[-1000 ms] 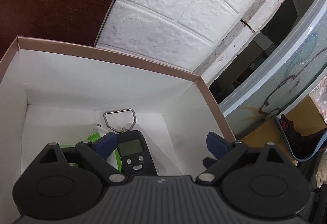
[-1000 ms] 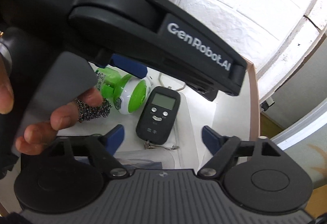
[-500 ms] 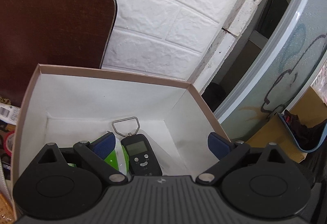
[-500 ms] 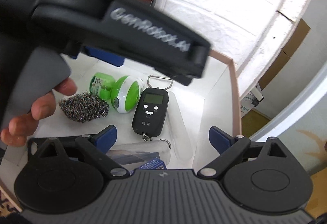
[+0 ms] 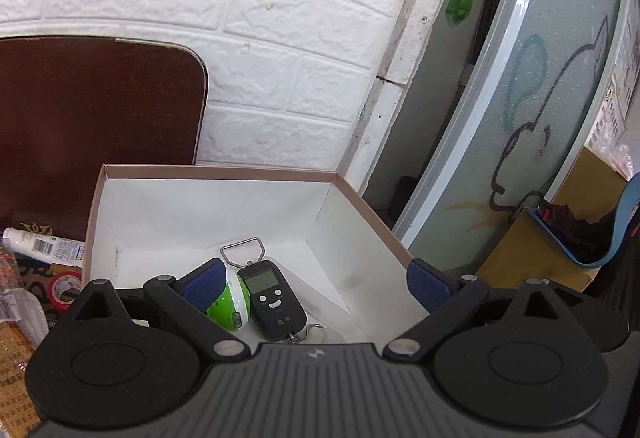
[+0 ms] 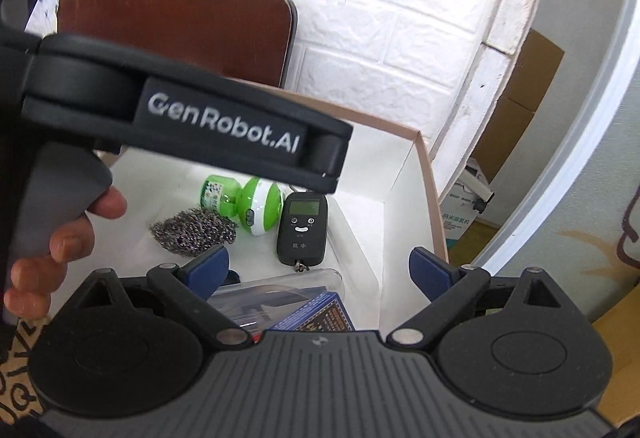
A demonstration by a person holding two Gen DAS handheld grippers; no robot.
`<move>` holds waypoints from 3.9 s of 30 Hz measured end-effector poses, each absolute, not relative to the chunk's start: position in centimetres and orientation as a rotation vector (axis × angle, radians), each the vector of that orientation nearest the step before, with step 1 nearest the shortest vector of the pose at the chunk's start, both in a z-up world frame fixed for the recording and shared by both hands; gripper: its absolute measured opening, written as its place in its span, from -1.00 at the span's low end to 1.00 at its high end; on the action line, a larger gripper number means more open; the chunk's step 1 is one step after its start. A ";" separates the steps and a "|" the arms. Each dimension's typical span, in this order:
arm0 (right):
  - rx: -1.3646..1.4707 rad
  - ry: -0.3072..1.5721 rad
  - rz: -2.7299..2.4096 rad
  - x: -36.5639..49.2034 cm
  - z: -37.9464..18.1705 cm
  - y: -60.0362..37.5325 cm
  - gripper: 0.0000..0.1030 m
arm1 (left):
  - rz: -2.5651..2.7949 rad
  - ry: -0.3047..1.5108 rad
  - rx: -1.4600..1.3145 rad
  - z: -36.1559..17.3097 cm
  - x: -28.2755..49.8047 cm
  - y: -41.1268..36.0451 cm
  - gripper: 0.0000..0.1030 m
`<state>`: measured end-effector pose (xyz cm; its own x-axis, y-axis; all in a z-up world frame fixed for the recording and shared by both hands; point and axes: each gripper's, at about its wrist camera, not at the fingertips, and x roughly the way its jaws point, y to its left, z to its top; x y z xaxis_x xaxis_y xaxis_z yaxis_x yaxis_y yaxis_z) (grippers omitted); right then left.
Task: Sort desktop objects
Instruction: 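Withdraw the left gripper from the box back toward the table, then grasp the white marker with red cap with the left gripper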
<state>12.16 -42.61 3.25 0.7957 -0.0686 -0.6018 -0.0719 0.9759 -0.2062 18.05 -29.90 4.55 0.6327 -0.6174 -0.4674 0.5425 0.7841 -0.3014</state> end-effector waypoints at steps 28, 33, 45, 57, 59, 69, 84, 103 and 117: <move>-0.071 0.492 -0.035 1.1 3.6 -38.1 0.86 | -0.524 0.524 -0.078 4.8 5.5 -22.5 0.93; -0.031 0.461 -0.035 -1.0 3.2 -36.7 0.86 | -0.495 0.555 -0.094 3.4 3.8 -20.6 0.93; -0.024 0.444 -0.033 -4.6 1.8 -32.5 0.86 | -0.424 0.509 -0.025 2.9 0.3 -17.2 0.93; -0.062 0.444 0.043 -5.8 1.2 -27.8 0.86 | -0.379 0.501 -0.001 2.4 -2.0 -13.8 0.93; -0.072 0.450 0.060 -5.5 1.0 -27.0 0.86 | -0.364 0.508 0.000 2.2 -2.1 -13.0 0.93; -0.131 0.484 0.177 -3.3 -0.3 -21.6 0.87 | -0.253 0.556 -0.033 0.5 -1.1 -8.4 0.93; -0.234 0.525 0.328 0.8 -2.9 -14.7 0.86 | -0.043 0.647 -0.179 -2.7 2.0 1.2 0.93; -0.240 0.561 0.522 5.4 -5.9 -8.1 0.78 | 0.003 0.691 -0.283 -6.0 6.6 7.5 0.57; -0.258 0.630 0.549 8.0 -8.2 -5.1 -0.33 | -0.157 0.736 -0.294 -6.1 10.1 6.3 0.21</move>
<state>7.96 -5.10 -8.22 0.6724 0.4053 -0.6194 -0.5577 0.8275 -0.0640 10.10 6.25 -6.07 0.7317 -0.2431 -0.6368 0.0384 0.9475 -0.3176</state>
